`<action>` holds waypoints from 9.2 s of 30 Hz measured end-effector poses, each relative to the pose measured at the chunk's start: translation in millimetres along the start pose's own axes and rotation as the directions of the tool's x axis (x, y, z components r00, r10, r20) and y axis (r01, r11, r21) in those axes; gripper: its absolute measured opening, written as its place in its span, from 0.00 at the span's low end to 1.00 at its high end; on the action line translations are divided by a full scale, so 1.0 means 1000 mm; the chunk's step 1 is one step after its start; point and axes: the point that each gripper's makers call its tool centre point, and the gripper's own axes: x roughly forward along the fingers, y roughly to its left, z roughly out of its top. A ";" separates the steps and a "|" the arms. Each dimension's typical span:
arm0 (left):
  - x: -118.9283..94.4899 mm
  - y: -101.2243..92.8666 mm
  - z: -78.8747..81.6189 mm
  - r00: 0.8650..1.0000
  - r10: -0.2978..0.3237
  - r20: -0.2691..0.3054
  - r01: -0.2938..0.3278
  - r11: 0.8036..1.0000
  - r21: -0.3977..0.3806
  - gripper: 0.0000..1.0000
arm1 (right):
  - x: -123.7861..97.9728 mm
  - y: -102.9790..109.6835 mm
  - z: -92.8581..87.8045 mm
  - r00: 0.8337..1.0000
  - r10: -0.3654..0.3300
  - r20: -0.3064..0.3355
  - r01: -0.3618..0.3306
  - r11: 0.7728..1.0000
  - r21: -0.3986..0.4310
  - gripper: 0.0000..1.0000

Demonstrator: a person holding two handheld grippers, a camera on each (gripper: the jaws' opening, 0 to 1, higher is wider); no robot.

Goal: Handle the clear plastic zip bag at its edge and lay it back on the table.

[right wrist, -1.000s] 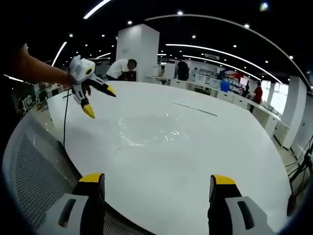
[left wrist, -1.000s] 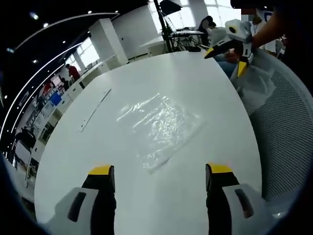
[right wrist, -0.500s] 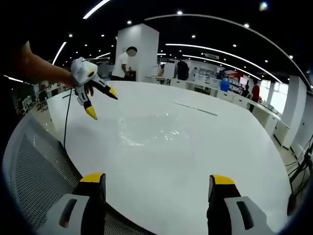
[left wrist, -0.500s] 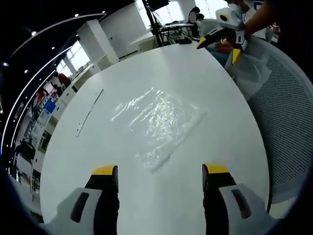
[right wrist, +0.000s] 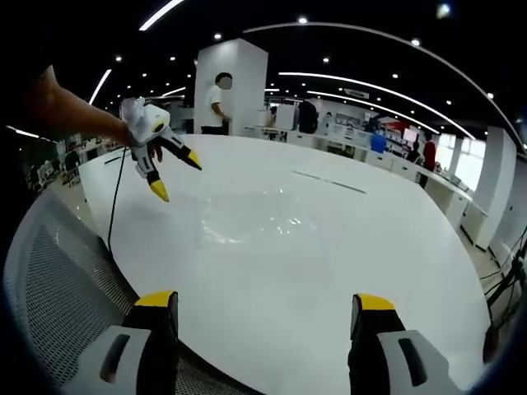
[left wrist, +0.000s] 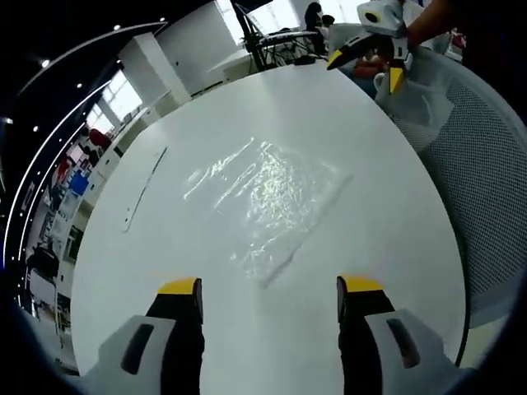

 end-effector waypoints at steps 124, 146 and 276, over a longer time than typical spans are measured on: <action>0.038 -0.022 0.000 0.963 -0.256 -0.084 0.261 0.964 0.059 0.00 | 0.001 -0.001 -0.016 0.996 0.002 -0.090 -0.004 1.000 -0.020 0.78; 0.023 -0.028 0.020 0.977 -0.212 -0.034 0.213 0.977 0.032 0.00 | -0.001 0.000 -0.004 0.998 -0.013 -0.060 0.008 0.997 -0.082 0.87; -0.036 -0.073 0.100 0.977 -0.208 0.047 0.213 0.963 -0.164 0.00 | 0.057 0.100 0.108 0.955 0.287 -0.069 -0.280 0.807 -0.520 0.20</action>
